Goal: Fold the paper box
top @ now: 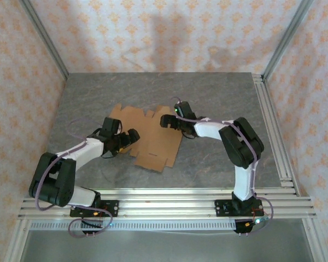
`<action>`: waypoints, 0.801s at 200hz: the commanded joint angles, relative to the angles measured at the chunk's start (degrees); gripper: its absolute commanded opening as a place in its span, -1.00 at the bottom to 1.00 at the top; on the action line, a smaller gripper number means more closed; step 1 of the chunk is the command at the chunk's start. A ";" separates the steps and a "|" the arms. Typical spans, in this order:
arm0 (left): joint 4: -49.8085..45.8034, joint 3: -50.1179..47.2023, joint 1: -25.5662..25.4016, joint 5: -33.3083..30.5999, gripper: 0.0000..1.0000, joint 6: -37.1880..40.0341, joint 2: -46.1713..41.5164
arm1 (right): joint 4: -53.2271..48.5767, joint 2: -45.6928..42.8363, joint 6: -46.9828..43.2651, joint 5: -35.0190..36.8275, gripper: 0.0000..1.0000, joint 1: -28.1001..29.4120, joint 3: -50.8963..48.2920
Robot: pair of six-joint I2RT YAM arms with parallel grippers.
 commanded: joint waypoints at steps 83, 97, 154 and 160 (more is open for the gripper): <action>-12.75 13.38 -3.35 -4.39 1.00 9.23 1.06 | 0.71 -14.90 1.15 -0.84 0.95 -3.08 -9.94; -11.49 15.95 -0.85 -1.92 1.00 10.71 4.85 | 3.51 -17.87 3.69 -1.03 0.92 -0.98 -14.39; -9.08 20.96 0.71 4.82 0.95 11.65 18.00 | 9.24 -16.48 11.80 -0.50 0.92 7.93 -21.26; -8.69 19.99 0.63 4.85 0.95 11.56 17.94 | 10.46 -15.93 12.86 -0.40 0.92 7.93 -22.16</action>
